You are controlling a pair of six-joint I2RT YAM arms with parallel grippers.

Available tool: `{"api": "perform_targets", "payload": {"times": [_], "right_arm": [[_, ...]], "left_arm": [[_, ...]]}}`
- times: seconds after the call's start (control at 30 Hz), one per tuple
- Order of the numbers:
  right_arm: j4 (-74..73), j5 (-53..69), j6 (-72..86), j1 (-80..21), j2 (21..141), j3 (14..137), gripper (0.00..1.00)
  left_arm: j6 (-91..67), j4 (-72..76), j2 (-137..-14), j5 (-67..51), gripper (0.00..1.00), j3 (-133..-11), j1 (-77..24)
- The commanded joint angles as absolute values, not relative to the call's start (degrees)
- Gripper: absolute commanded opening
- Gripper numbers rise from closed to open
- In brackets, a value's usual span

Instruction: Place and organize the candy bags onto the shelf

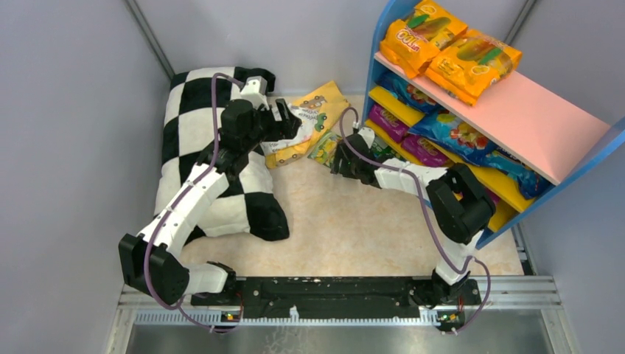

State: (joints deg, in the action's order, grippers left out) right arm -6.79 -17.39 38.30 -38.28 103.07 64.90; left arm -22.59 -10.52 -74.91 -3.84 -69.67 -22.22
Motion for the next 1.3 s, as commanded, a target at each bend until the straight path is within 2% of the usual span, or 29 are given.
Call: {"api": "perform_targets", "payload": {"times": [0.0,0.1,0.33,0.4,0.53,0.67,0.73,0.77,0.93,1.13,1.17,1.2,1.27], "right_arm": [[-1.8,-15.7,48.6,-35.7,105.6,64.9,0.68],[-2.8,-15.5,49.6,-35.2,106.4,65.4,0.65],[-4.6,-14.5,49.5,-35.0,108.3,67.7,0.65],[-5.2,-13.2,49.1,-35.0,109.6,69.3,0.61],[-2.8,-11.1,50.5,-35.0,110.4,68.6,0.47],[-1.0,-10.6,50.9,-35.0,110.2,67.3,0.22],[-0.9,-10.3,50.3,-35.1,109.8,67.2,0.03],[-0.7,-10.2,49.7,-35.2,109.4,67.1,0.00],[-3.1,-10.5,45.6,-37.8,105.2,65.5,0.00],[2.4,-7.3,47.9,-45.6,96.1,54.5,0.00],[3.4,-7.2,48.2,-48.0,95.2,53.3,0.06],[4.2,-7.0,48.2,-50.4,94.5,52.7,0.25],[3.8,-5.7,46.5,-53.8,93.6,52.9,0.42]], "left_arm": [[-22.7,-8.0,-74.3,-4.8,0.88,-69.4,-21.8],[-23.1,-7.9,-74.6,-5.4,0.88,-69.4,-21.5],[-23.9,-7.7,-74.4,-7.0,0.88,-69.3,-20.6],[-23.9,-7.6,-74.4,-7.0,0.88,-69.3,-20.7],[-23.9,-7.6,-74.3,-6.9,0.88,-69.2,-20.5],[-23.9,-7.6,-74.4,-6.8,0.87,-69.2,-20.5],[-24.0,-7.6,-74.4,-7.0,0.87,-69.2,-20.5],[-24.0,-7.5,-74.4,-7.1,0.87,-69.1,-20.4],[-24.1,-7.5,-74.4,-7.1,0.87,-69.0,-20.1],[-24.6,-7.4,-74.5,-8.1,0.87,-69.1,-19.8],[-24.7,-7.3,-74.5,-8.2,0.87,-69.1,-19.8],[-24.7,-7.3,-74.5,-8.3,0.87,-69.0,-19.8],[-24.6,-7.2,-74.7,-8.0,0.87,-68.8,-19.7]]}}
